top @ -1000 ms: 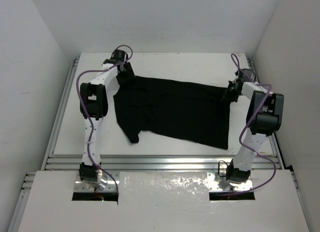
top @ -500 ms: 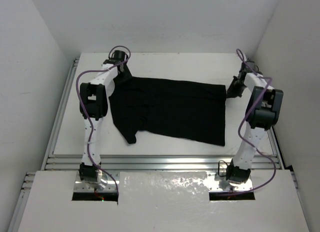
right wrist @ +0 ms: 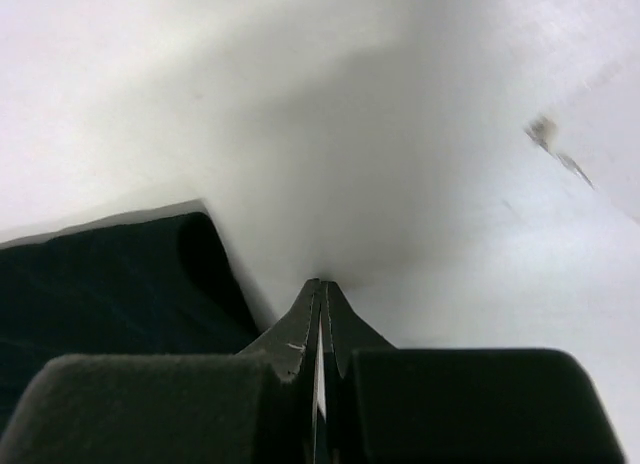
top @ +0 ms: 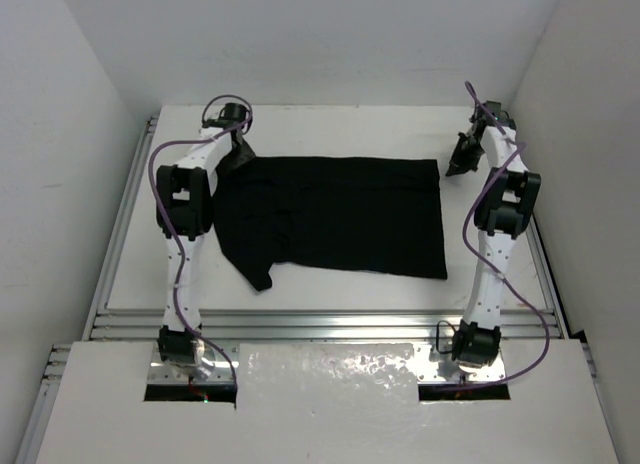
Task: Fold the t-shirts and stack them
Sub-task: Fold the tshirt
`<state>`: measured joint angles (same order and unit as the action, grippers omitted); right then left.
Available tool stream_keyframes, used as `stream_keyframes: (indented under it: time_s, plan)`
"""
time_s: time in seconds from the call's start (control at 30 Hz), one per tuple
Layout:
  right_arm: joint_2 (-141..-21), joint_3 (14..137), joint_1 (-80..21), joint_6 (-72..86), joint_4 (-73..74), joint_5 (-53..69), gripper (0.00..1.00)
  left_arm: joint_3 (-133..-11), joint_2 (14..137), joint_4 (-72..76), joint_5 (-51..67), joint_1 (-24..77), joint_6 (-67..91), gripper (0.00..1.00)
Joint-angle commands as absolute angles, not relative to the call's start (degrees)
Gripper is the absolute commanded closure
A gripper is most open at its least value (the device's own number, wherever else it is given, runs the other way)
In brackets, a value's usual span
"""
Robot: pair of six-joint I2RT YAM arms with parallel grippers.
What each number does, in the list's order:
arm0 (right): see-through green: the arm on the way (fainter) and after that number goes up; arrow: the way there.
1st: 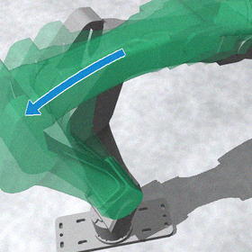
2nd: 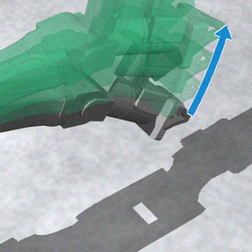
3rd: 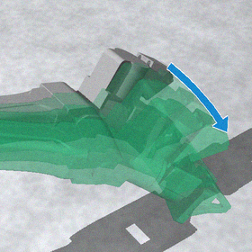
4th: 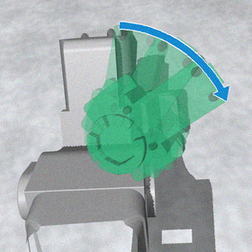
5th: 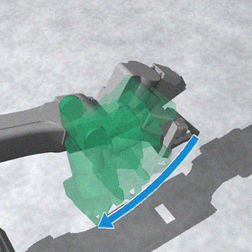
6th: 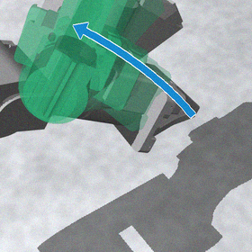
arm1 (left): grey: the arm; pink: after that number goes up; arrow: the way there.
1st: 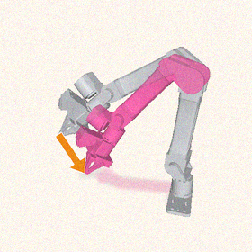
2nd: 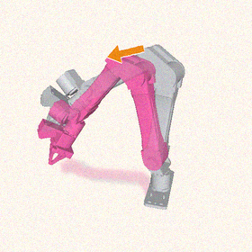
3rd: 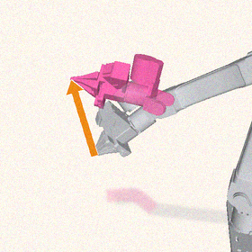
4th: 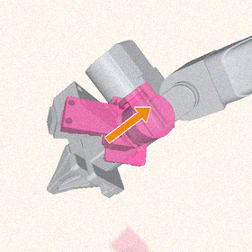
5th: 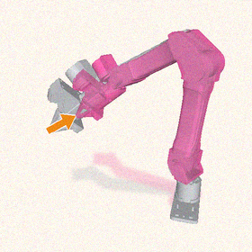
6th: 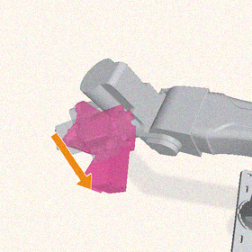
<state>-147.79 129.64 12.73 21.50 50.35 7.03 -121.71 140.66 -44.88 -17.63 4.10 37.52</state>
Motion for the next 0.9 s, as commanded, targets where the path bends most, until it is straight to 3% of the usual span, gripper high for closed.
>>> stream_keyframes:
  time_s: [0.0,0.13,0.17,0.2,0.23,0.27,0.3,0.4,0.53,0.67,0.87]
  plan:
    - [-150.6,130.9,12.7,18.7,49.0,11.1,1.00,-120.1,137.4,-48.2,-21.1,2.4,41.9,0.45]
    - [-148.5,133.9,12.8,21.4,43.9,17.7,0.88,-113.9,132.6,-45.8,-20.7,2.1,44.4,0.41]
    - [-146.0,133.9,12.8,22.1,42.8,18.6,0.80,-112.0,130.7,-43.4,-20.2,1.7,44.6,0.36]
    - [-143.9,132.7,12.7,22.9,41.3,19.2,0.63,-111.8,129.9,-42.2,-19.2,1.2,44.4,0.31]
    - [-141.5,129.1,12.7,23.4,37.7,19.6,0.59,-112.5,129.5,-41.6,-18.4,0.8,43.4,0.17]
    - [-136.1,126.8,12.7,24.0,35.8,19.7,0.53,-115.7,129.1,-40.7,-17.9,0.7,42.4,0.12]
    - [-133.1,124.7,12.7,24.2,32.6,19.2,0.30,-118.0,129.2,-40.6,-17.8,0.7,39.7,0.04]
    - [-122.5,116.8,12.7,23.6,29.5,16.4,0.01,-127.0,128.9,-42.7,-17.8,0.8,35.6,0.00]
    - [-110.5,104.4,12.6,24.6,33.4,14.6,0.01,-125.8,123.9,-46.2,-21.3,1.1,35.1,0.00]
    - [-93.9,84.6,9.6,26.4,34.5,12.1,0.01,-107.4,110.4,-51.8,-23.4,3.3,38.8,0.00]
    - [-77.6,65.8,8.6,26.2,38.8,16.7,0.01,-79.2,91.8,-57.5,-26.3,23.2,48.4,0.01]
